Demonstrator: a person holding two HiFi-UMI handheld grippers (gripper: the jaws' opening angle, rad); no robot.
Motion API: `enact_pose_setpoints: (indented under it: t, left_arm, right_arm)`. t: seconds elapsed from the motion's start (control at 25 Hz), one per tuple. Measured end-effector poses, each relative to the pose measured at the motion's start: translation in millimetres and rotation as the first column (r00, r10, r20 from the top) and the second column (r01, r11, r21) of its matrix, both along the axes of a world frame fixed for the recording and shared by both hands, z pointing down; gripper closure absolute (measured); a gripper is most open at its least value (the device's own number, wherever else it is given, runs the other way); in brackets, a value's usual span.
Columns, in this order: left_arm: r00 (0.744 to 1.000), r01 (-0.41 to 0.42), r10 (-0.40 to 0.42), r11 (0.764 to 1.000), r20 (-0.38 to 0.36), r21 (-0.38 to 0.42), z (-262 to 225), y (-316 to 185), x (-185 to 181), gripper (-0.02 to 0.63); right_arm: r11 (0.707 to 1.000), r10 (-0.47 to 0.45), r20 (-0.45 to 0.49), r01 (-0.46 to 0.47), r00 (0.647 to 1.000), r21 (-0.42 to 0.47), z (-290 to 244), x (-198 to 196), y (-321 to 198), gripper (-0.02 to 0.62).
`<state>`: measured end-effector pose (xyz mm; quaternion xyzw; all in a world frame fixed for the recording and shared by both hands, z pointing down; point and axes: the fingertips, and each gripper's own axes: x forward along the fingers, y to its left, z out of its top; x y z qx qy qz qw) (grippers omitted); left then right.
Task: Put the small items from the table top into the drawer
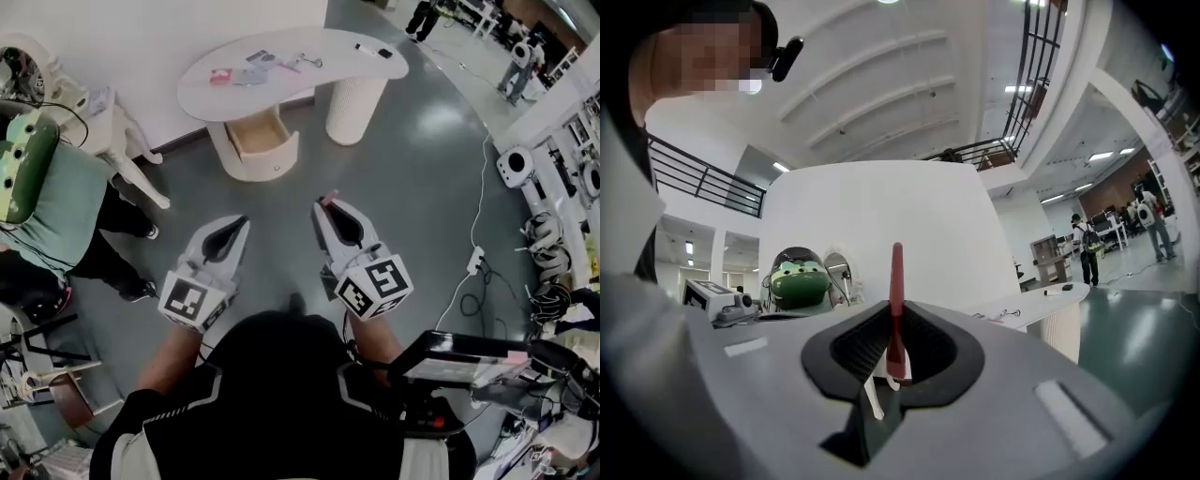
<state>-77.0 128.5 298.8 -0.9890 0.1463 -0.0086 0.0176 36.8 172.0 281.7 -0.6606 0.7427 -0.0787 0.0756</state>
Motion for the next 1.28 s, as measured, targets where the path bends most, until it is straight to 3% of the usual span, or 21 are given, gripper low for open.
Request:
enact_pose_setpoints:
  t: [0.32, 0.64, 0.84, 1.04, 1.28]
  left_arm:
    - [0.998, 0.064, -0.064, 0.998, 0.027, 0.016, -13, -15, 56, 0.606]
    - [0.995, 0.097, -0.098, 0.995, 0.037, 0.009, -10, -63, 65, 0.606]
    - [0.998, 0.069, -0.068, 0.998, 0.015, -0.012, -8, -105, 66, 0.606]
    - [1.000, 0.010, -0.010, 0.999, -0.002, 0.035, -14, -140, 65, 0.606]
    - [1.000, -0.006, 0.007, 1.000, -0.020, 0.020, -15, -187, 62, 0.606]
  right_arm:
    - [0.999, -0.048, 0.031, 0.047, 0.998, 0.028, -10, 57, -16, 0.554]
    - [0.998, -0.064, 0.046, 0.064, 0.997, -0.005, 5, 75, -65, 0.554]
    - [0.999, -0.025, 0.045, 0.027, 0.999, -0.026, 7, 74, -105, 0.554]
    - [1.000, 0.005, 0.033, -0.004, 0.999, -0.026, 1, 67, -146, 0.554]
    - [0.999, 0.020, 0.024, -0.019, 1.000, -0.041, -1, 64, -195, 0.554]
